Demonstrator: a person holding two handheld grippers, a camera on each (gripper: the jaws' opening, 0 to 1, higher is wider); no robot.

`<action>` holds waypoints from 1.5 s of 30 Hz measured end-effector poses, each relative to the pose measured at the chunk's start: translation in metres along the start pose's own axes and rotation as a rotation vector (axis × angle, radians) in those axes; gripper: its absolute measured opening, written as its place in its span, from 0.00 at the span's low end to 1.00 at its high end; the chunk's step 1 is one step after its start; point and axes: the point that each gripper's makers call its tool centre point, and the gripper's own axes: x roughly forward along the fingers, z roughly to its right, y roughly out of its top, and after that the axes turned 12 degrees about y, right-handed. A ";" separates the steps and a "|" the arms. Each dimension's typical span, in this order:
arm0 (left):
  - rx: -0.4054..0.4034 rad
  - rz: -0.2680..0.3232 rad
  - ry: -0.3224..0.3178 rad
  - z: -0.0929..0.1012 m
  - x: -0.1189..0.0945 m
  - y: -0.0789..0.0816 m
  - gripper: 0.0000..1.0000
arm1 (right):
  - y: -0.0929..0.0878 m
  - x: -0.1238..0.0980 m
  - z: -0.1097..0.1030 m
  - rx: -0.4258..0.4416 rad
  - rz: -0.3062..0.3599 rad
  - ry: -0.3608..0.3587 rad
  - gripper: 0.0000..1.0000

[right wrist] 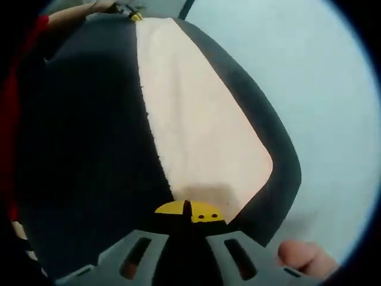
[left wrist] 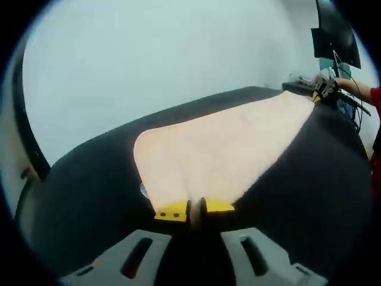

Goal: Fold the towel on the table until its edges align and the towel forms a compact rectangular stack.

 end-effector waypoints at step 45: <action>-0.218 0.374 0.122 -0.010 -0.042 0.015 0.38 | 0.002 -0.062 0.001 1.487 0.747 -0.237 0.24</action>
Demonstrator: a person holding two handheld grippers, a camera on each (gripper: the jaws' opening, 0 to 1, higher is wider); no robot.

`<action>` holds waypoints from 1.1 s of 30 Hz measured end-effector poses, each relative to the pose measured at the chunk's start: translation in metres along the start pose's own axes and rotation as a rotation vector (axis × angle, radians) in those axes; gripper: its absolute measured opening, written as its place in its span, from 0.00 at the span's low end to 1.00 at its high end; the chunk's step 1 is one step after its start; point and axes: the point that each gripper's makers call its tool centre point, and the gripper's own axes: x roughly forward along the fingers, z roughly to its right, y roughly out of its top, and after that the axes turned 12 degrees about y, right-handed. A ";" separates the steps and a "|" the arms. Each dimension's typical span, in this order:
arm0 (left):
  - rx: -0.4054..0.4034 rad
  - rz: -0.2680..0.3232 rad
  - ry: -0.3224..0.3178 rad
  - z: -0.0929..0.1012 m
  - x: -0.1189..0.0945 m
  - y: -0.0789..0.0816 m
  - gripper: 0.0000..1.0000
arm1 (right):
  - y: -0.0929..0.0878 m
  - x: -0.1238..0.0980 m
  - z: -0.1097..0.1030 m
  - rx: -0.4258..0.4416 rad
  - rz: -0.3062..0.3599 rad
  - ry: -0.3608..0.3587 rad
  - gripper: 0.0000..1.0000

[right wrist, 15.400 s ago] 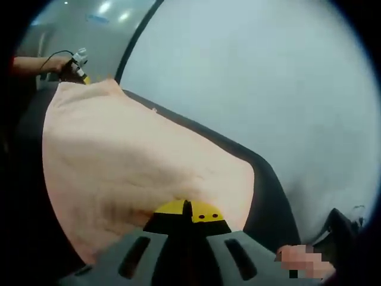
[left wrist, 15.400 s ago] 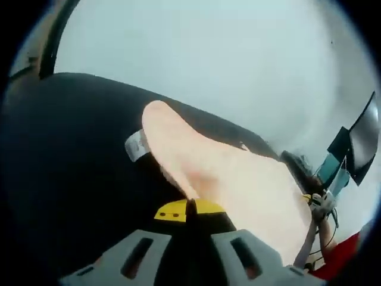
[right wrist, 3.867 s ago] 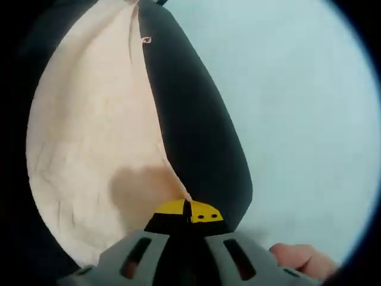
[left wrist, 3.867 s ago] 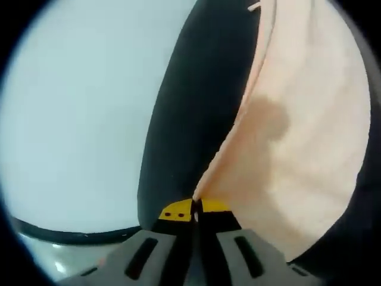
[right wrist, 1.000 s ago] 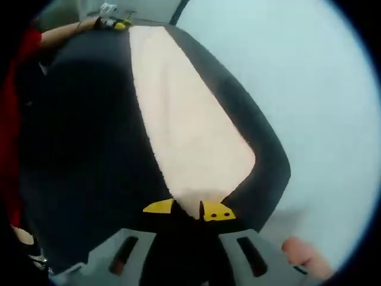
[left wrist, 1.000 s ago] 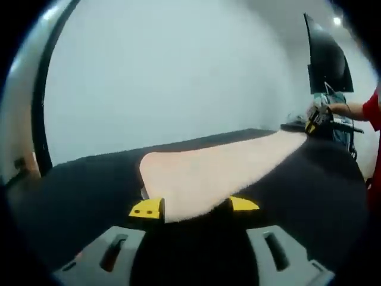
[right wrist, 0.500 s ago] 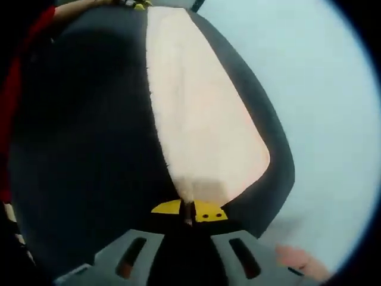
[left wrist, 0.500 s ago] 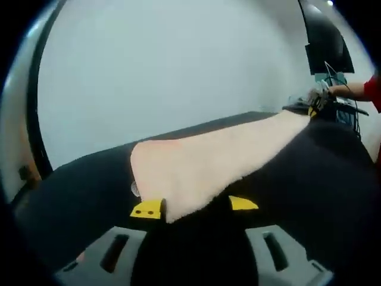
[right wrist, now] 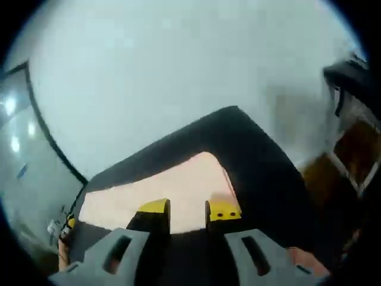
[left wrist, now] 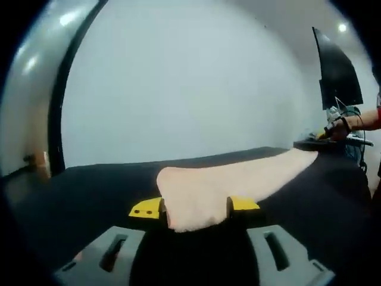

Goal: Fold the towel on the table until its edges align and the towel forms a compact rectangular stack.

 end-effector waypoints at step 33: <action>0.029 -0.032 0.012 0.007 -0.001 -0.008 0.33 | 0.009 0.031 0.045 0.268 0.428 0.019 0.01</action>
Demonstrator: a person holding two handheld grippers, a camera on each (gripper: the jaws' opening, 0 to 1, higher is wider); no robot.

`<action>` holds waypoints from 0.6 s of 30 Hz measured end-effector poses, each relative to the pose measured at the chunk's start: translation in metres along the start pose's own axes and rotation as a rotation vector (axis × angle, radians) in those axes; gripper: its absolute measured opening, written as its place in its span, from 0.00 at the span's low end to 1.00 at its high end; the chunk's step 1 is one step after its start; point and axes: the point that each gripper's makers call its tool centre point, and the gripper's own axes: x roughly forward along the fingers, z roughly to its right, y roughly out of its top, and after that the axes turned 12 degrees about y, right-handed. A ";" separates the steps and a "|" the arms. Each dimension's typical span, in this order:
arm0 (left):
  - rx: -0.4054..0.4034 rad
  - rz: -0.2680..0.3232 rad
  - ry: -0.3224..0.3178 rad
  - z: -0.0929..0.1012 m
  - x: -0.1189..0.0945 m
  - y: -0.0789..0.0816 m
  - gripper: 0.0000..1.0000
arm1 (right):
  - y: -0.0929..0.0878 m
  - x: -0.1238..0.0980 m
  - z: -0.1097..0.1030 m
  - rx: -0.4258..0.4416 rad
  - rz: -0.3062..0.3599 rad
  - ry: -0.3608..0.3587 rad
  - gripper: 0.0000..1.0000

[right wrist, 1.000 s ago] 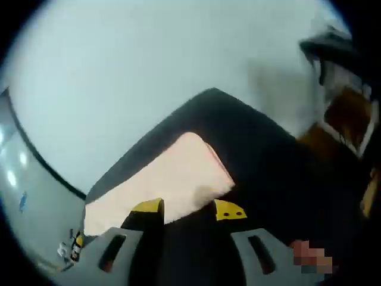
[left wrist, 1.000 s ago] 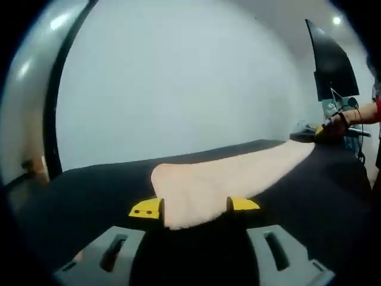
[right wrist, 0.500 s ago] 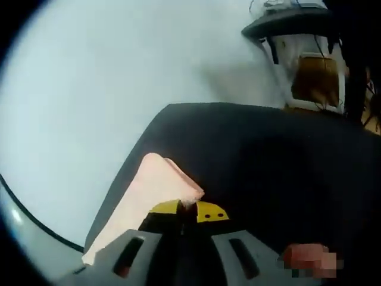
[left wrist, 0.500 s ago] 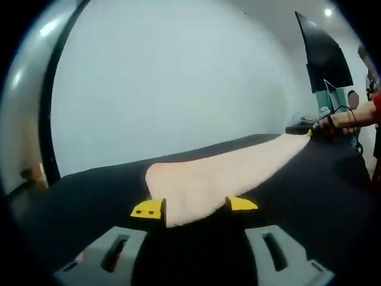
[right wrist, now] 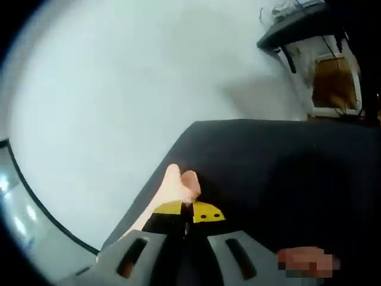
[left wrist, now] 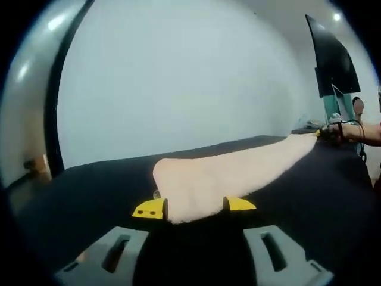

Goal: Fold the towel on the table until its edges align and the towel forms a compact rectangular stack.

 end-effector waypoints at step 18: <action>-0.028 0.000 0.009 -0.005 -0.003 0.000 0.33 | 0.001 0.013 -0.055 -0.098 0.008 0.140 0.00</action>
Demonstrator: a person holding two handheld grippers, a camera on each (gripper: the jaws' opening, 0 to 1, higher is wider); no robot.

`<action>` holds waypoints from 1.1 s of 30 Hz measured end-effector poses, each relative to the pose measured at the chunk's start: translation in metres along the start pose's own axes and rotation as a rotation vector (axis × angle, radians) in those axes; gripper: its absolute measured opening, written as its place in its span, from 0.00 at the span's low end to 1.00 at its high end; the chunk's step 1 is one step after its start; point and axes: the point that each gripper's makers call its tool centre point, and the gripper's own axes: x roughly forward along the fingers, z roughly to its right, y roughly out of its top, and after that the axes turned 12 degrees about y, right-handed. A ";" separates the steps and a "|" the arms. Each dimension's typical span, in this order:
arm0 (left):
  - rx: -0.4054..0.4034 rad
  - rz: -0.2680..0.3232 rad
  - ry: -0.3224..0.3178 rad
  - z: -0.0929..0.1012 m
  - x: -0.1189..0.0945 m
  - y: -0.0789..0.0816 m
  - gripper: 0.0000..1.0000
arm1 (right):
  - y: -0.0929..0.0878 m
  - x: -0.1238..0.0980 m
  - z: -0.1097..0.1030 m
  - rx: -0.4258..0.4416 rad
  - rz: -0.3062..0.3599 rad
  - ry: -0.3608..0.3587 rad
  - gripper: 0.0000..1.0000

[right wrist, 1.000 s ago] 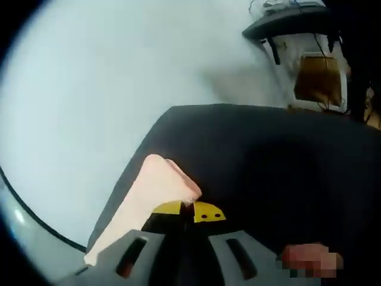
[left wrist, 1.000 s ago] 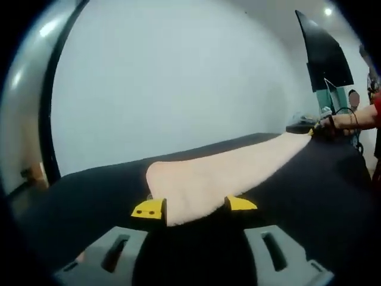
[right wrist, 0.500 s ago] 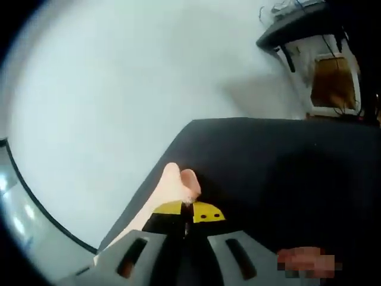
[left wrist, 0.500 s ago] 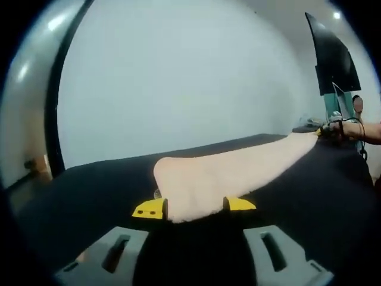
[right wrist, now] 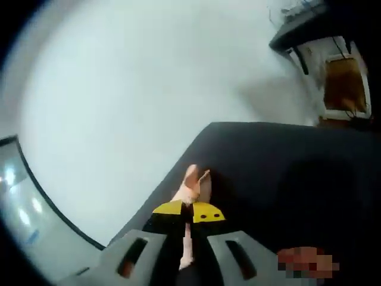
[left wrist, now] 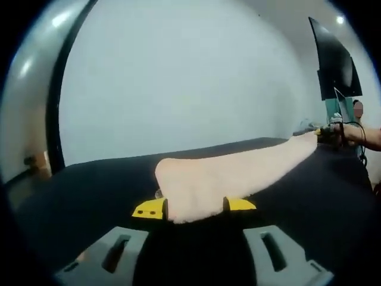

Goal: Fold the towel on the table until its edges align and the towel forms a compact rectangular stack.

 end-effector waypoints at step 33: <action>0.055 -0.022 -0.010 -0.002 0.005 -0.007 0.32 | -0.246 0.072 -0.188 -1.155 -0.542 0.406 0.00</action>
